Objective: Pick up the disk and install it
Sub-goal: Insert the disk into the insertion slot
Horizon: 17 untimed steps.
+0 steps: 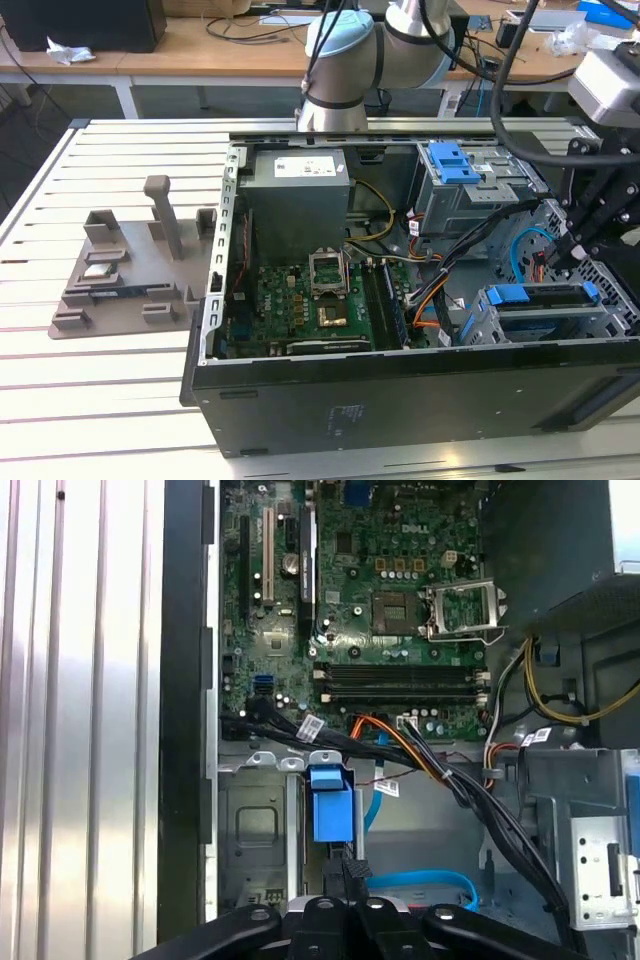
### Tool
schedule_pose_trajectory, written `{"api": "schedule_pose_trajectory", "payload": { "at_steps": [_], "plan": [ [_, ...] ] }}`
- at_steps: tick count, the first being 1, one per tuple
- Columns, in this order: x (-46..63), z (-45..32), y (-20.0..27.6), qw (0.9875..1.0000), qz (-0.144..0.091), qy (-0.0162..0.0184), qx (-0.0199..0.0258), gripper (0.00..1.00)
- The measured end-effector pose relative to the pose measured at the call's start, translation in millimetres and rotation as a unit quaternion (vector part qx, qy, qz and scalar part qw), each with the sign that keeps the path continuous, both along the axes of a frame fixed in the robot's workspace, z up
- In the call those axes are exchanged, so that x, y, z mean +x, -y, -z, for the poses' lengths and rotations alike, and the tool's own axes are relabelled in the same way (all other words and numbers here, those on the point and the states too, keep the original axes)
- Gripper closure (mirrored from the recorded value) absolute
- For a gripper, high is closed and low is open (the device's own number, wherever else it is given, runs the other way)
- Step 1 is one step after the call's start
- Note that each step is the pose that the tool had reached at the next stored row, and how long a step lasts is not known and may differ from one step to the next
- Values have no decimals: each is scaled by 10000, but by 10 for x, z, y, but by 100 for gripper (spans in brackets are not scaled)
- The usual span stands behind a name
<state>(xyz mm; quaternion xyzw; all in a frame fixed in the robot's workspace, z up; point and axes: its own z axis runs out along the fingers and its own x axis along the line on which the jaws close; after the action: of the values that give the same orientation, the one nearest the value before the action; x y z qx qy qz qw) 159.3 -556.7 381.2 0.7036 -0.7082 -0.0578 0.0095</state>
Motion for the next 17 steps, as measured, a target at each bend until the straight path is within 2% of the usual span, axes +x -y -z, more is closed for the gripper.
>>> {"api": "schedule_pose_trajectory", "payload": {
  "at_steps": [10, 17],
  "plan": [
    [143, 263, -3, 10000, -5, -62, -1, 89],
    [179, 374, -3, 10000, -5, -84, -1, 89]
  ]
}}
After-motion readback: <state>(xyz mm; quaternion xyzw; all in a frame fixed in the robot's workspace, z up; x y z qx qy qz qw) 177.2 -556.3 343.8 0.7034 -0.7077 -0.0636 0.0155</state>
